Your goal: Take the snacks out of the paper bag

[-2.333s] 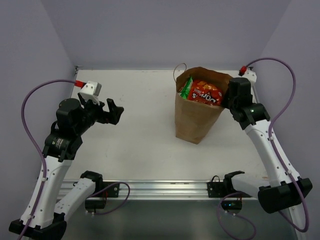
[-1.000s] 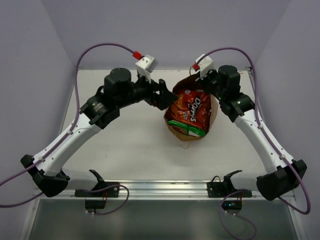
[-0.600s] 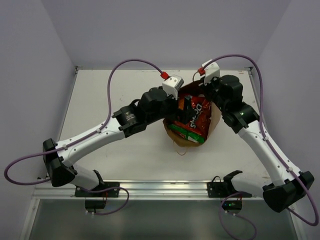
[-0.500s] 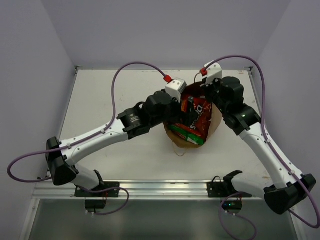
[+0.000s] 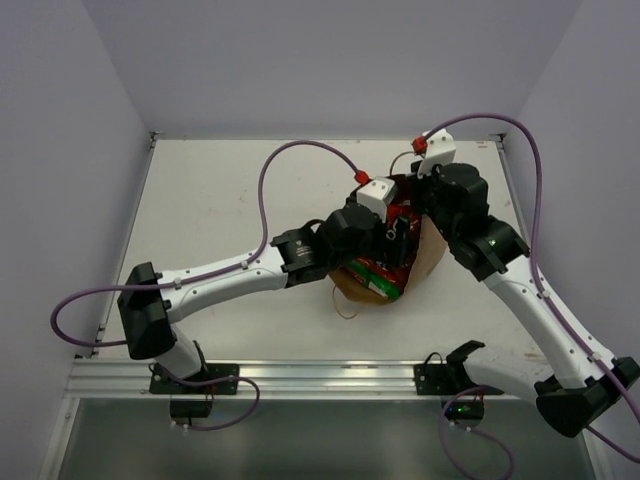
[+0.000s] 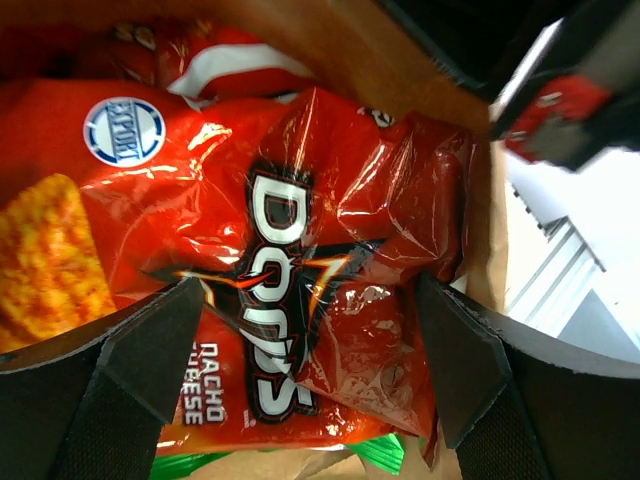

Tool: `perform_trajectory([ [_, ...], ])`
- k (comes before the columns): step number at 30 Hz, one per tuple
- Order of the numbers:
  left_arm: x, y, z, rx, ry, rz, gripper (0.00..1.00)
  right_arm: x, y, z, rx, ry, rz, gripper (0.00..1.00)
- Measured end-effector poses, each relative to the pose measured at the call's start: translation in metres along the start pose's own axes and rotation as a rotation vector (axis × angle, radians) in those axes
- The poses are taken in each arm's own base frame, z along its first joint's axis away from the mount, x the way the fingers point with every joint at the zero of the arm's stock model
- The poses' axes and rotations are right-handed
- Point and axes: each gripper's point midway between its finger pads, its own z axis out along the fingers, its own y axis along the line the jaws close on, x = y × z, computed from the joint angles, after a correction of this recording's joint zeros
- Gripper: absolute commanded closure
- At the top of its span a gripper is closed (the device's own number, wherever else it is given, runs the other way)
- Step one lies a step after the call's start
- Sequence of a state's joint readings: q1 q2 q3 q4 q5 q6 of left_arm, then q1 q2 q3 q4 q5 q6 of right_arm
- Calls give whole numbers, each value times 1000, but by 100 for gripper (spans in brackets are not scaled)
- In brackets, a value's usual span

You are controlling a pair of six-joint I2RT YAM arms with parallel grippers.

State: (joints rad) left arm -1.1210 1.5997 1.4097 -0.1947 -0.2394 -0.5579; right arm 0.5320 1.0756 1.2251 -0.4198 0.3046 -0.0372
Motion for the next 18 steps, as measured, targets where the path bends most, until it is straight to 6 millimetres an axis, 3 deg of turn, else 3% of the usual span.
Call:
perform_trajectory([
  [6, 14, 0, 7, -3, 24, 1, 9, 2, 1, -3, 0, 1, 35, 100],
  [8, 18, 0, 9, -3, 30, 2, 16, 2, 1, -3, 0, 2, 42, 100],
  [9, 19, -1, 10, -2, 31, 1, 29, 2, 1, -3, 0, 3, 45, 100],
  [11, 22, -2, 11, 3, 35, -9, 45, 3, 1, -3, 0, 2, 49, 100],
  [12, 24, -2, 12, 3, 38, -11, 59, 3, 1, -4, -1, 1, 52, 100],
  [14, 27, -1, 13, -3, 41, -11, 75, 4, 2, -5, -2, 1, 56, 100],
  [15, 28, -1, 14, -5, 41, -8, 89, 4, 2, -5, -2, 0, 59, 100],
  [17, 29, 1, 16, -10, 37, -6, 100, 5, 1, -6, -1, 0, 62, 100],
  [18, 30, 1, 16, -12, 37, -6, 100, 5, 1, -7, -1, -1, 64, 100],
])
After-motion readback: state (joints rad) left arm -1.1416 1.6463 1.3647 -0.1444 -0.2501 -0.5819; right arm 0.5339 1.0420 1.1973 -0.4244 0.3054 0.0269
